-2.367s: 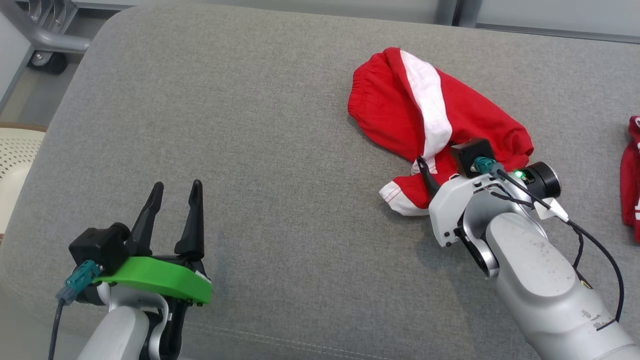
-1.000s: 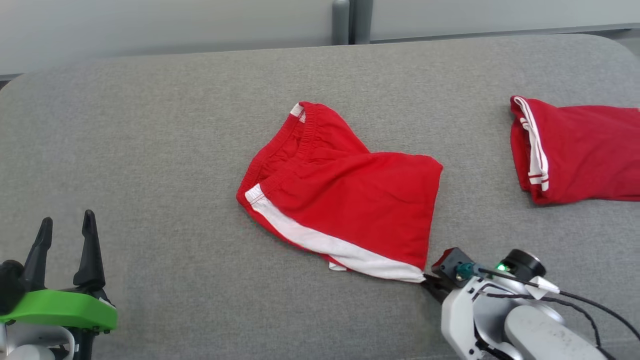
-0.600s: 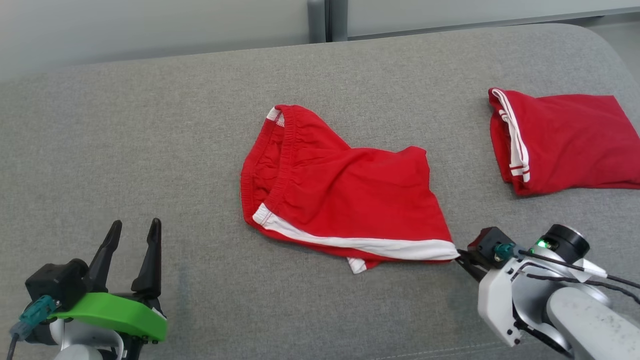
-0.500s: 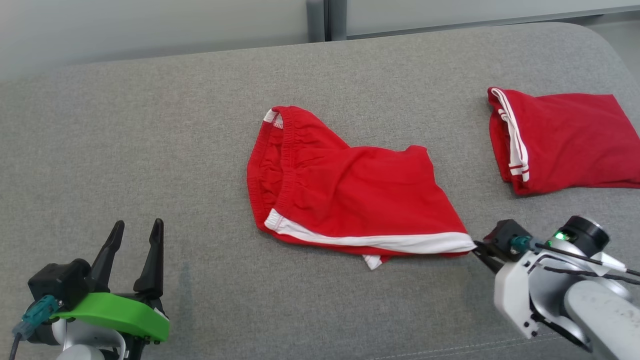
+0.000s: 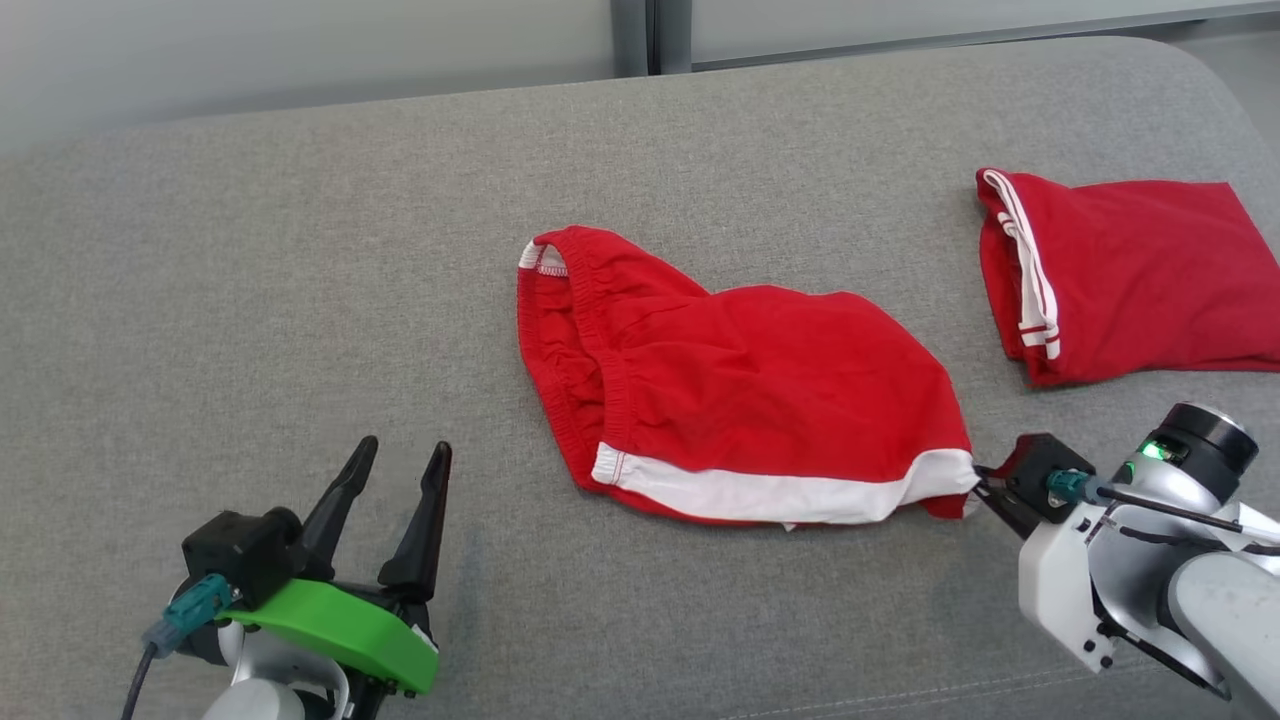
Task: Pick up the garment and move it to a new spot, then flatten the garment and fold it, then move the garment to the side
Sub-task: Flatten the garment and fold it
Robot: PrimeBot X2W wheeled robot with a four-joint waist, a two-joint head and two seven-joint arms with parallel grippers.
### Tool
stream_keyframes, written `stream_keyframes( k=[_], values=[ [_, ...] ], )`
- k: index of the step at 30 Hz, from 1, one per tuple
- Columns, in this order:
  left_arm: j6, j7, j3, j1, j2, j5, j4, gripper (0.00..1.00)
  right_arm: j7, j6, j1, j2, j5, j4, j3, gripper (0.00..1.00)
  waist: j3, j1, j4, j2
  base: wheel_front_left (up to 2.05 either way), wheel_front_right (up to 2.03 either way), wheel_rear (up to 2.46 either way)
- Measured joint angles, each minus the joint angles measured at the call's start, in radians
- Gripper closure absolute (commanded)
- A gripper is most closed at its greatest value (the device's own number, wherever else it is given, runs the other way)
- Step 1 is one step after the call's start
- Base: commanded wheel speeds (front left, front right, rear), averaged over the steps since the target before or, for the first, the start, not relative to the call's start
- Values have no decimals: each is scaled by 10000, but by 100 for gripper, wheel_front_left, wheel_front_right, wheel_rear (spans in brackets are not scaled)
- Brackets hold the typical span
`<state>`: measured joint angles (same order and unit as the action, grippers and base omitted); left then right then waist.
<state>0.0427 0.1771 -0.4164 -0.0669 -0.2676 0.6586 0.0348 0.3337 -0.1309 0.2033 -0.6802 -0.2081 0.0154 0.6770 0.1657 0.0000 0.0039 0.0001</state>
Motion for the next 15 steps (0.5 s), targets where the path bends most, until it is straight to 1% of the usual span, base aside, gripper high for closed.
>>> stream_keyframes(
  k=[1,2,3,11,15],
  values=[
    [0,0,-31,-6,46,-36,-48,0,0,0,0,6,-52,119,96,38,16,0,-8,0,0,0,0],
    [0,0,-61,-4,69,-36,-59,0,0,0,-1,29,-65,217,174,21,35,0,-27,0,0,0,0],
    [2,-2,-86,-5,82,-38,-58,0,-15,0,-10,71,-81,299,203,0,55,0,-52,0,0,0,0],
    [-84,-92,-443,-6,245,-219,-59,0,-178,21,-107,188,-380,941,-10,0,187,0,-418,0,0,0,0],
    [-113,-104,-591,-24,265,-263,-121,0,-194,301,-463,190,-554,1141,-253,0,218,0,-661,0,0,0,0]
  ],
)
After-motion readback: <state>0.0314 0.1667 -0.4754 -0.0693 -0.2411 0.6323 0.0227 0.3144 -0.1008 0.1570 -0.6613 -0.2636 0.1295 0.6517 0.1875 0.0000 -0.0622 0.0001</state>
